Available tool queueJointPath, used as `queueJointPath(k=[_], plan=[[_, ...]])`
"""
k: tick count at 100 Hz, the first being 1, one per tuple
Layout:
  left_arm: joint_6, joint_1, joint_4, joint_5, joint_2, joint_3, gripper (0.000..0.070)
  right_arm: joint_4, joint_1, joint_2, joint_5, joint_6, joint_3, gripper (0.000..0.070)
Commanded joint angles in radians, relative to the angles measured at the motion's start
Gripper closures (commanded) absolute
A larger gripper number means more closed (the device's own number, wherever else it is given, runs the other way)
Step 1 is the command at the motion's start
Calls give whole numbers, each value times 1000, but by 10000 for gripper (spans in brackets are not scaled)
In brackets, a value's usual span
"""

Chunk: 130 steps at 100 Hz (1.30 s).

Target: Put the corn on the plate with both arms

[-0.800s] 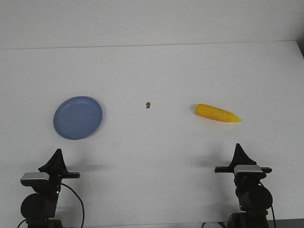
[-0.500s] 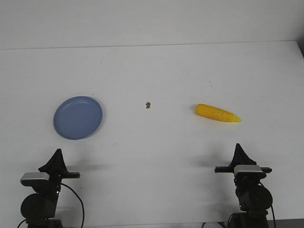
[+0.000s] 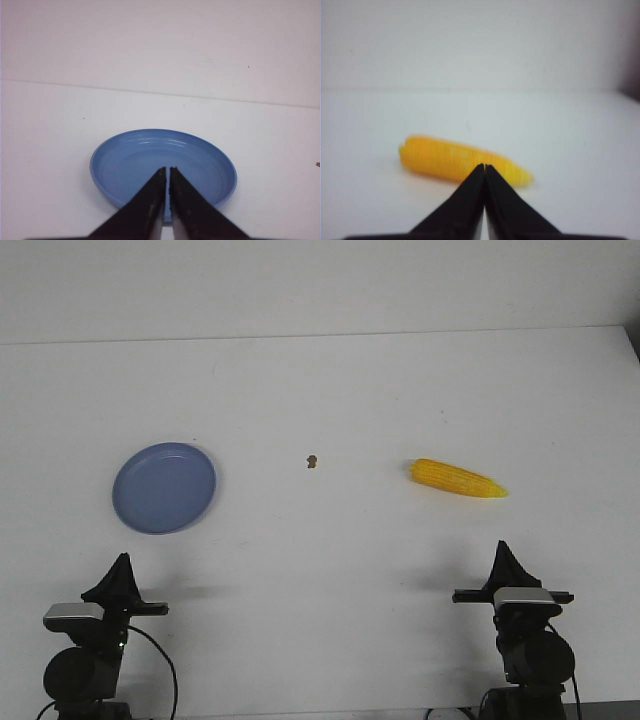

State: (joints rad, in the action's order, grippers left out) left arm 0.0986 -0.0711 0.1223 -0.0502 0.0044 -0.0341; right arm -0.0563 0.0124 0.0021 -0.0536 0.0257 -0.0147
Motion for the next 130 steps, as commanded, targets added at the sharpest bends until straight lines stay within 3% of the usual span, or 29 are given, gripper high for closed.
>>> queueJointPath(k=[1, 15, 25, 55, 78, 103, 114, 130], plan=[[0, 1, 14, 1, -1, 2, 685, -60, 0, -1, -2, 6, 2, 700], [0, 1, 6, 1, -1, -34, 685, -143, 1, -1, 0, 8, 0, 700], [0, 1, -12, 1, 1, -79, 685, -124, 1, 0, 0, 32, -28, 700], [4, 1, -297, 0, 132, -390, 685, 176, 0, 96, -10, 51, -291, 700], [-11, 1, -565, -10, 367, -705, 685, 425, 1, 315, -26, 23, -577, 700], [-20, 1, -781, -10, 570, -922, 685, 711, 1, 567, -26, -2, -843, 700], [-19, 1, -877, -10, 650, -990, 685, 769, 1, 640, -24, 0, -901, 700], [-19, 1, -932, -10, 730, -1045, 685, 754, 2, 681, -22, 8, -911, 700]])
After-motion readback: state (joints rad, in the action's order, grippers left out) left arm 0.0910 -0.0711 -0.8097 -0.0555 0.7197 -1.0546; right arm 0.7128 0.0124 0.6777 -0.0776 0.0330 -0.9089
